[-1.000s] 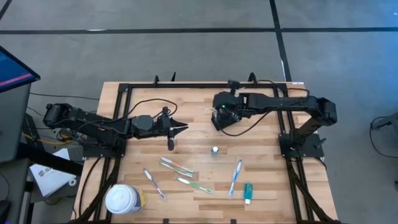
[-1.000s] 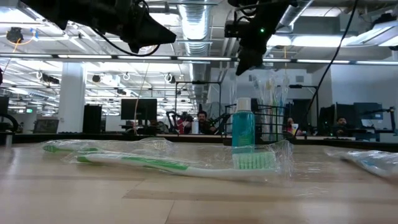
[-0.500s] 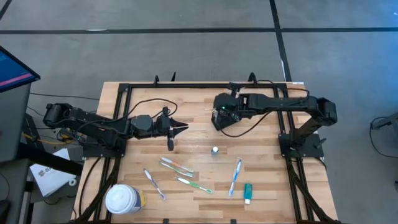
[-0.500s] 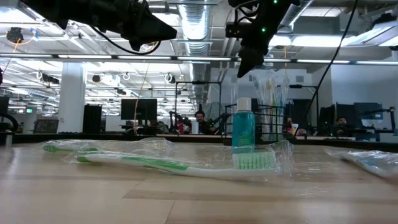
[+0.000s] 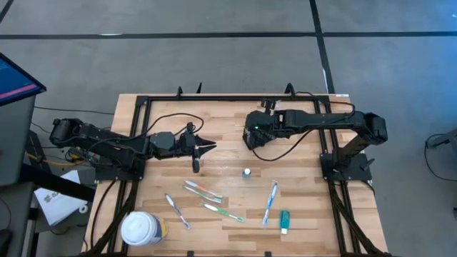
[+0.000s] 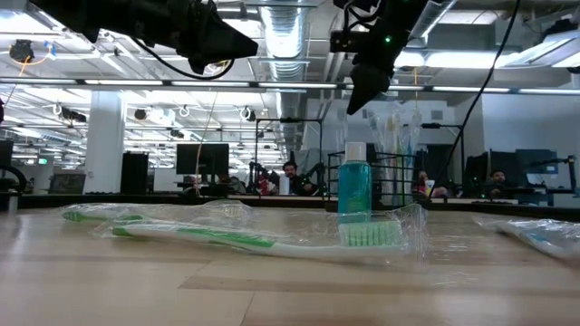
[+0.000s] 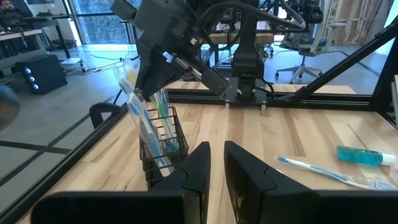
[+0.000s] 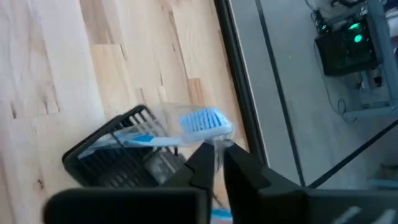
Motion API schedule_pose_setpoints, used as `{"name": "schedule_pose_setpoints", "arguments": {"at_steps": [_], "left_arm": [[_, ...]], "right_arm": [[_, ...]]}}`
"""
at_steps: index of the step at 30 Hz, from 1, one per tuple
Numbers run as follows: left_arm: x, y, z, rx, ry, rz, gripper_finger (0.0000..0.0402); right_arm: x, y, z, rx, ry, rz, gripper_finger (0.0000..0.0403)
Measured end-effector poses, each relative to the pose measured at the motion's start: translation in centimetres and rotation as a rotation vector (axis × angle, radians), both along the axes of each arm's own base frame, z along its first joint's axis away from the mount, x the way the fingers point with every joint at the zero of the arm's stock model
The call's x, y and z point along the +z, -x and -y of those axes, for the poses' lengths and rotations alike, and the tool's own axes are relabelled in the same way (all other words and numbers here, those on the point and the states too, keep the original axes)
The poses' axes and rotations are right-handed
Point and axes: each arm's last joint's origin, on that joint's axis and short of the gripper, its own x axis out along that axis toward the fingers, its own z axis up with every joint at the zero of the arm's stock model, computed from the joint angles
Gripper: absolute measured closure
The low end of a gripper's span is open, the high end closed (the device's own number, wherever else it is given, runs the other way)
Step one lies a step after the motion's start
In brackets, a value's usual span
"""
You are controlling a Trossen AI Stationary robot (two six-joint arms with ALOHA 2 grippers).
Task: Pick & Place toothbrushing station
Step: Put the blue toothbrush into the mesh organizer
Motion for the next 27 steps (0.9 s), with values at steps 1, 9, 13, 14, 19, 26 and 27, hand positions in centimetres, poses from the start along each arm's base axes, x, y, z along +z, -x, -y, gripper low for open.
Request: {"name": "schedule_pose_setpoints", "arguments": {"at_steps": [1, 9, 13, 14, 19, 26, 27], "left_arm": [[0.0, 0.0, 0.0, 0.0, 0.0, 0.0, 0.0362], [0.0, 0.0, 0.0, 0.0, 0.0, 0.001, 0.0362], [0.0, 0.0, 0.0, 0.0, 0.0, 0.001, 0.0362], [0.0, 0.0, 0.0, 0.0, 0.0, 0.001, 0.0362], [0.0, 0.0, 0.0, 0.0, 0.0, 0.003, 0.0362], [0.0, 0.0, 0.0, 0.0, 0.0, 0.002, 0.0362], [0.0, 0.0, 0.0, 0.0, 0.0, 0.002, 0.0362]], "right_arm": [[-0.1, 0.1, 0.0, -0.009, -0.006, -0.003, 0.036], [0.8, 0.6, -0.3, -0.013, -0.01, 0.019, 0.027], [1.6, 1.1, -0.5, -0.009, -0.007, 0.052, 0.0248], [1.9, 1.4, -0.6, -0.014, -0.01, 0.056, 0.0245], [3.1, 2.5, -0.9, -0.017, -0.012, 0.088, 0.0243], [4.3, 3.8, -2.3, -0.006, -0.034, 0.121, 0.0257], [4.3, 3.9, -2.6, 0.002, -0.039, 0.117, 0.0259]]}}
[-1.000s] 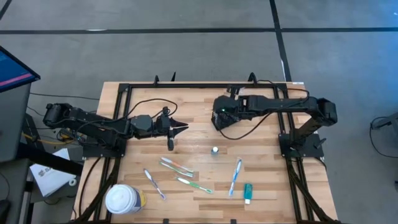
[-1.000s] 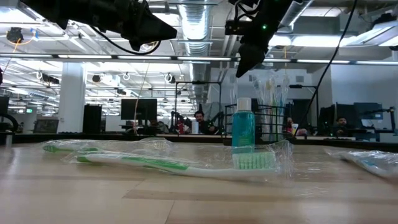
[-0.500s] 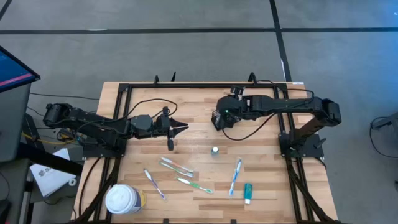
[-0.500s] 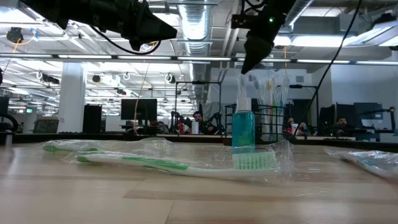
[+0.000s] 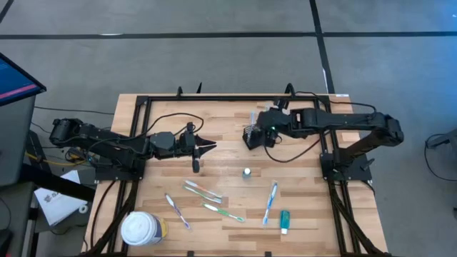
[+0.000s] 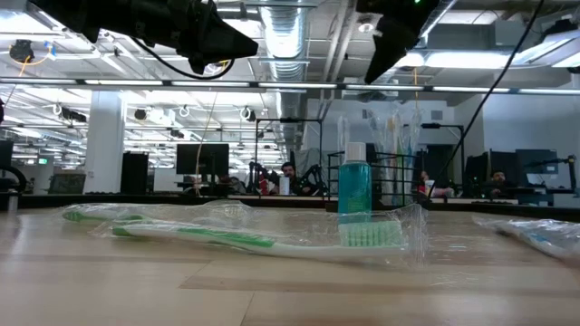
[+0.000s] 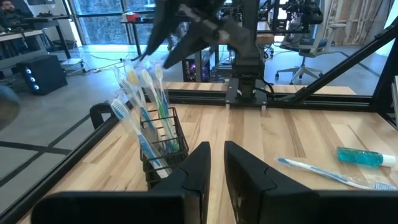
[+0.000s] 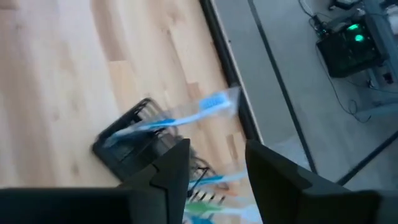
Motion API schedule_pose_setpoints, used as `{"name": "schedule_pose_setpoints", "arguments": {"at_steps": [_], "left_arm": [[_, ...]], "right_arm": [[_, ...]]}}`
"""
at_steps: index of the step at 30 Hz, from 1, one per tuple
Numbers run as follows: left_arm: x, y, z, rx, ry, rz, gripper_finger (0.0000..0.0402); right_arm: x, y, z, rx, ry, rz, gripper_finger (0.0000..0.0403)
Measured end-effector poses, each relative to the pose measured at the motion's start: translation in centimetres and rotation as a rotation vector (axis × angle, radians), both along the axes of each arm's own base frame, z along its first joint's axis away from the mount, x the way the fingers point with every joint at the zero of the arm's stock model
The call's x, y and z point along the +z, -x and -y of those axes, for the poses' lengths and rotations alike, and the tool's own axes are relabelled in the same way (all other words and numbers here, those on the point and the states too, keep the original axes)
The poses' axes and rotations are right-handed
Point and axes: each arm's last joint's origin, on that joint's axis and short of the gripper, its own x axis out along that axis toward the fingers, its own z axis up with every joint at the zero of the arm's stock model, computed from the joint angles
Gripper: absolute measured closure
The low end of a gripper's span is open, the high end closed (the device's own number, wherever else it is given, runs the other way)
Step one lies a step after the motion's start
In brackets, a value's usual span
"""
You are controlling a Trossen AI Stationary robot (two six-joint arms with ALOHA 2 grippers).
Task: Pick & Place toothbrushing station
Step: Put the blue toothbrush into the mesh organizer
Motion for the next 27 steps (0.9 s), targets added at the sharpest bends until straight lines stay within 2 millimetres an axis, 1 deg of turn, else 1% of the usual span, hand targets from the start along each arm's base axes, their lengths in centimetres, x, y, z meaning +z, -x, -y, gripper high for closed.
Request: {"name": "schedule_pose_setpoints", "arguments": {"at_steps": [6, 15, 19, 23, 27], "left_arm": [[0.0, 0.0, 0.0, 0.0, 0.0, 0.0, 0.0362], [0.0, 0.0, 0.0, 0.0, 0.0, 0.0, 0.0362], [0.0, 0.0, 0.0, 0.0, 0.0, 0.0, 0.0362], [0.0, 0.0, 0.0, 0.0, 0.0, 0.0, 0.0362], [0.0, 0.0, 0.0, 0.0, 0.0, 0.0, 0.0362]], "right_arm": [[-0.6, 0.6, -2.3, 0.064, -0.081, -0.069, 0.0266], [-1.3, 2.0, -5.5, 0.112, -0.144, -0.182, 0.0268], [-1.6, 2.4, -6.9, 0.135, -0.173, -0.202, 0.027], [-2.8, 2.6, -8.4, 0.2, -0.213, -0.216, 0.0269], [-4.9, 3.2, -9.6, 0.217, -0.249, -0.251, 0.027]]}}
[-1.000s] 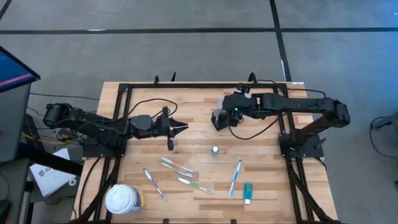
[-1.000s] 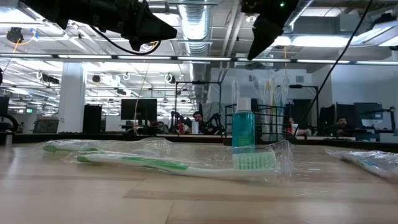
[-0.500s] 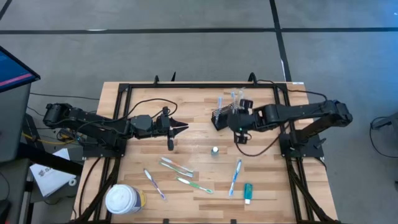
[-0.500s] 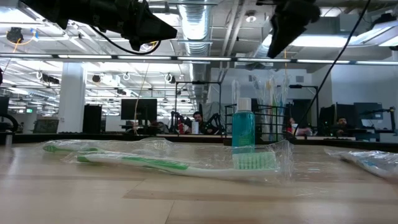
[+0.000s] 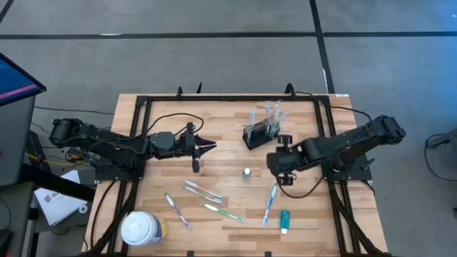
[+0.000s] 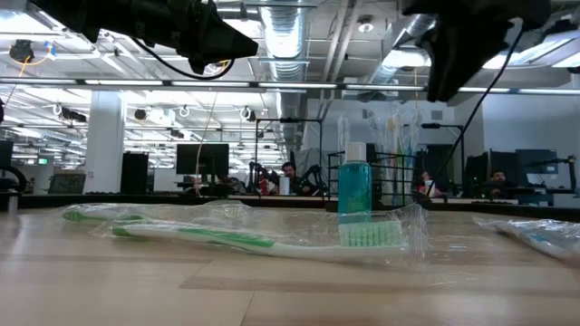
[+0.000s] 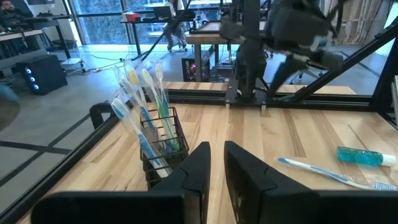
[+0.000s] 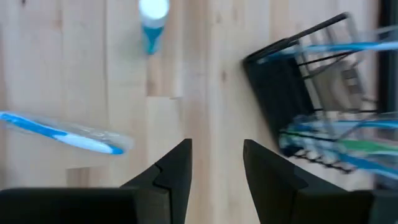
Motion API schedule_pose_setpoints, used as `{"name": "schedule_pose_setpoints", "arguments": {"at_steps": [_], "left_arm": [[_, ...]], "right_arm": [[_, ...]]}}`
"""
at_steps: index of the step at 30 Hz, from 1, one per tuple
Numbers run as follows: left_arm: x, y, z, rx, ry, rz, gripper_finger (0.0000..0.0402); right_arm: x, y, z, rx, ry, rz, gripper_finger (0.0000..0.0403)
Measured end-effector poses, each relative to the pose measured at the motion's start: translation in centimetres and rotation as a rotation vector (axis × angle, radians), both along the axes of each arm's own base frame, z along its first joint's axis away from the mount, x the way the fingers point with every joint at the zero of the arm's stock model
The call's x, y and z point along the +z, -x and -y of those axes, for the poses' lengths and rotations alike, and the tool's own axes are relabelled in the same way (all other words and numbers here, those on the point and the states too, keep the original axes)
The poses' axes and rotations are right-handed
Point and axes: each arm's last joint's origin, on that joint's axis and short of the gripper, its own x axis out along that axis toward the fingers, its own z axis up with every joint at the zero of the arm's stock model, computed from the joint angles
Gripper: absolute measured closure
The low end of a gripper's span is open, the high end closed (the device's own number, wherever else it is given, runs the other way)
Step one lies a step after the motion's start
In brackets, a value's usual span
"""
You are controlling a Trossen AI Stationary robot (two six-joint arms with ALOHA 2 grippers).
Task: Pick & Place toothbrushing station
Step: Put the blue toothbrush into the mesh organizer
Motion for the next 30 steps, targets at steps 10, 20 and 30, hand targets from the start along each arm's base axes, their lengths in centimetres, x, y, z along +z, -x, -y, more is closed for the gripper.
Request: {"name": "schedule_pose_setpoints", "arguments": {"at_steps": [10, 20, 30], "left_arm": [[0.0, 0.0, 0.0, 0.0, 0.0, 0.0, 0.0362], [0.0, 0.0, 0.0, 0.0, 0.0, 0.0, 0.0362], [0.0, 0.0, 0.0, 0.0, 0.0, -0.001, 0.0362]], "right_arm": [[-2.7, 0.8, -3.5, 0.126, -0.117, 0.035, 0.0271], [-4.9, 1.2, -7.1, 0.252, -0.215, 0.086, 0.0274], [-8.4, 0.2, -9.8, 0.322, -0.234, 0.008, 0.0274]]}}
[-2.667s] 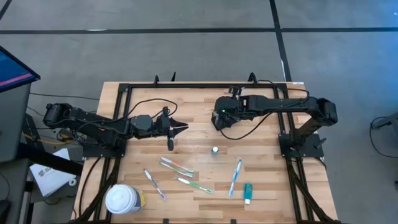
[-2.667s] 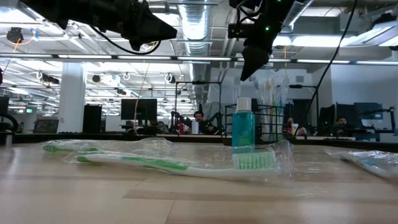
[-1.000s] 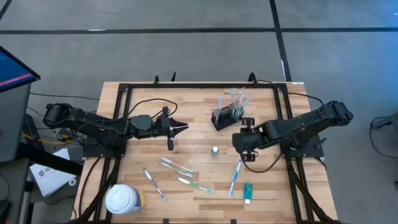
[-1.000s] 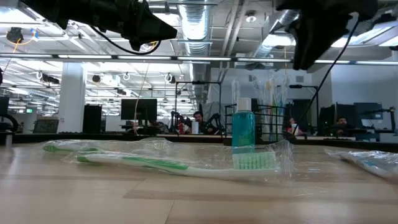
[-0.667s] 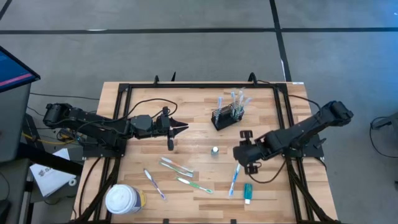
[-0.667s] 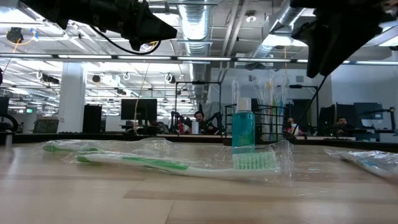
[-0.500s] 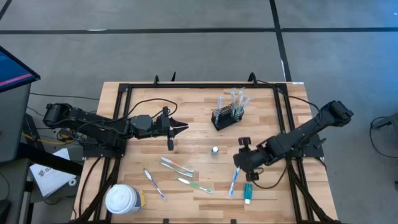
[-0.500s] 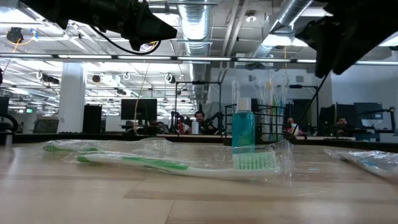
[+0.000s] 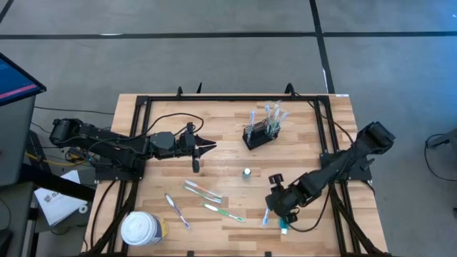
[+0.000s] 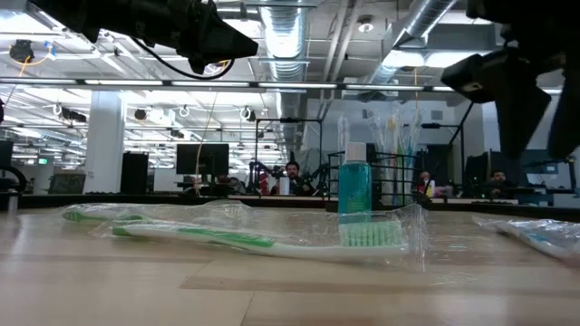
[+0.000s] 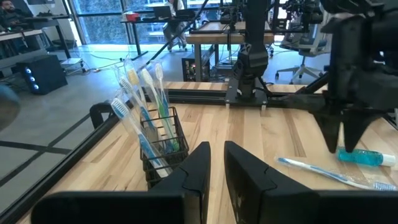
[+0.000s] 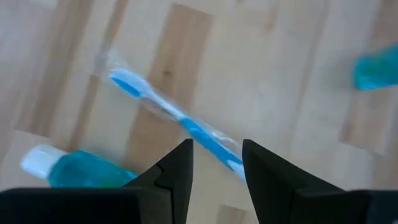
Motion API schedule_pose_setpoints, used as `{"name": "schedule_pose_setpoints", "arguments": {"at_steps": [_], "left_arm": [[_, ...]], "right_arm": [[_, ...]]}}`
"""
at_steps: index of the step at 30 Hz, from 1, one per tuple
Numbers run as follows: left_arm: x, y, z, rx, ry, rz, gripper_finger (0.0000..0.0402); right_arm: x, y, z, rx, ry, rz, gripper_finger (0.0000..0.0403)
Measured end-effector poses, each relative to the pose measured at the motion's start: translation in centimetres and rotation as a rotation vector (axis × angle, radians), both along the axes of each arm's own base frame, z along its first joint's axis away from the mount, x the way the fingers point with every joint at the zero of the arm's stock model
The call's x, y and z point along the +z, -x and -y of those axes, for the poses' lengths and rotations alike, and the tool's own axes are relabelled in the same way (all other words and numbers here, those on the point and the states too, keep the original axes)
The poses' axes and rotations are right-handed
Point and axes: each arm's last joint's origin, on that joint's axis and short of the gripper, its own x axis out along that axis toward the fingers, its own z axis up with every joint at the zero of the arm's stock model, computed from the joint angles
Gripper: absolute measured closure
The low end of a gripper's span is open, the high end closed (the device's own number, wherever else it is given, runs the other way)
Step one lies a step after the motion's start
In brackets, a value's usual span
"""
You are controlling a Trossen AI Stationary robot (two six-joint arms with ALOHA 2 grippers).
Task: Pick & Place toothbrushing station
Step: Put the blue toothbrush into the mesh organizer
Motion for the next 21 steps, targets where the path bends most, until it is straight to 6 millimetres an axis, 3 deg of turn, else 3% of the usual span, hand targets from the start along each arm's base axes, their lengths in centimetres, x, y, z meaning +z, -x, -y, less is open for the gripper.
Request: {"name": "schedule_pose_setpoints", "arguments": {"at_steps": [9, 21], "left_arm": [[0.0, 0.0, 0.0, 0.0, 0.0, 0.0, 0.0362], [-0.9, 0.3, 0.0, 0.0, -0.002, -0.024, 0.0362]], "right_arm": [[-1.8, -0.7, -1.4, 0.04, -0.077, -0.034, 0.0274], [-1.5, -1.2, -1.9, 0.079, -0.141, 0.008, 0.0274]]}}
